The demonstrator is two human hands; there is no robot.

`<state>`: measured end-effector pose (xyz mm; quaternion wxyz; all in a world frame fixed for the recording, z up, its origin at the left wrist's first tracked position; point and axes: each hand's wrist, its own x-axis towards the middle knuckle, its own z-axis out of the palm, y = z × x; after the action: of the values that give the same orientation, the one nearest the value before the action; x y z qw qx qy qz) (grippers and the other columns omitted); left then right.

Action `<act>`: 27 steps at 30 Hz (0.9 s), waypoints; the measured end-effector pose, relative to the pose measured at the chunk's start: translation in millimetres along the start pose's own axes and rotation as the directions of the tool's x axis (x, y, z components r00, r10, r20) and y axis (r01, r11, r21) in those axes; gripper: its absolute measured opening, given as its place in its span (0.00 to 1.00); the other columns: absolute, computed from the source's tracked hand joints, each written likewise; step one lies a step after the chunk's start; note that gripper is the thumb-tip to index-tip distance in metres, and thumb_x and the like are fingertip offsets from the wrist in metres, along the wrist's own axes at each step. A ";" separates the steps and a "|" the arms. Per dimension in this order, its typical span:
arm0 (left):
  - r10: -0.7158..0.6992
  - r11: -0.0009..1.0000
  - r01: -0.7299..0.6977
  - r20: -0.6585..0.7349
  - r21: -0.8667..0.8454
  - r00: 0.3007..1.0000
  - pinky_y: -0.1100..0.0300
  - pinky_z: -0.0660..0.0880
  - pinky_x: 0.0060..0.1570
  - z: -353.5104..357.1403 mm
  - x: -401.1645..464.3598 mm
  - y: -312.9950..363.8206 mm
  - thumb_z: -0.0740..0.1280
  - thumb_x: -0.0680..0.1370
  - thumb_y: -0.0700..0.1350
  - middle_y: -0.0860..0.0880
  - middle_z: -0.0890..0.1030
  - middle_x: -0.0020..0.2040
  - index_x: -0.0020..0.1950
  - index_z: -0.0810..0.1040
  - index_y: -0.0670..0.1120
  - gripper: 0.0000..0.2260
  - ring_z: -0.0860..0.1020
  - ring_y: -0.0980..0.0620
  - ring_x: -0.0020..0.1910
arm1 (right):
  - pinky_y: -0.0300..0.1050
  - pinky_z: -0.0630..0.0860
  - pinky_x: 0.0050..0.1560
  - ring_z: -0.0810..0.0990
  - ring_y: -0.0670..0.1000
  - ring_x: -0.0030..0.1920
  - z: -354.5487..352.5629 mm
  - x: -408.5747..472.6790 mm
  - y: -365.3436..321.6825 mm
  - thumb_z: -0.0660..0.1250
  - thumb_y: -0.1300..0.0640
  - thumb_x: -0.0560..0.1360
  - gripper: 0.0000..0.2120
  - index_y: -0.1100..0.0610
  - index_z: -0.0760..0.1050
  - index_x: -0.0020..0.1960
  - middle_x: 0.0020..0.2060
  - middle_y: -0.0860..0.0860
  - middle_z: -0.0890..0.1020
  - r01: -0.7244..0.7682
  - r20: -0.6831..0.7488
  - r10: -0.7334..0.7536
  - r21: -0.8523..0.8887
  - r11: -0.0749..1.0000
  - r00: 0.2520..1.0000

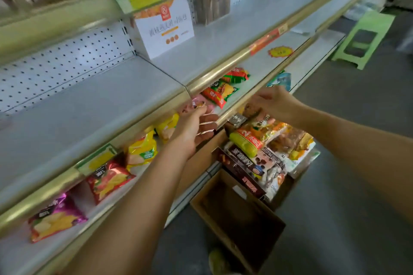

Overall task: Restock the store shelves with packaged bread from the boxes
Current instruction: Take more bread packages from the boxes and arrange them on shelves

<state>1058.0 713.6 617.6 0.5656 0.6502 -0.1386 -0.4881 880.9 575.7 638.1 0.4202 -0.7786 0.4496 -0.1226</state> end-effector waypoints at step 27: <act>-0.545 0.836 0.495 -0.251 -0.238 0.800 0.53 0.75 0.56 212.4 316.8 -200.9 0.59 0.84 0.43 0.42 0.80 0.62 0.67 0.73 0.38 0.14 0.78 0.44 0.61 | 0.36 0.70 0.23 0.75 0.50 0.27 -35.8 291.6 383.9 0.63 0.57 0.81 0.09 0.57 0.69 0.42 0.34 0.54 0.74 -0.675 0.216 0.657 0.426 0.602 0.722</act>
<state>968.8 418.8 316.0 0.4744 0.6834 0.1754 -0.5264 796.2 228.8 312.1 0.6212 -0.4281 0.6544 -0.0496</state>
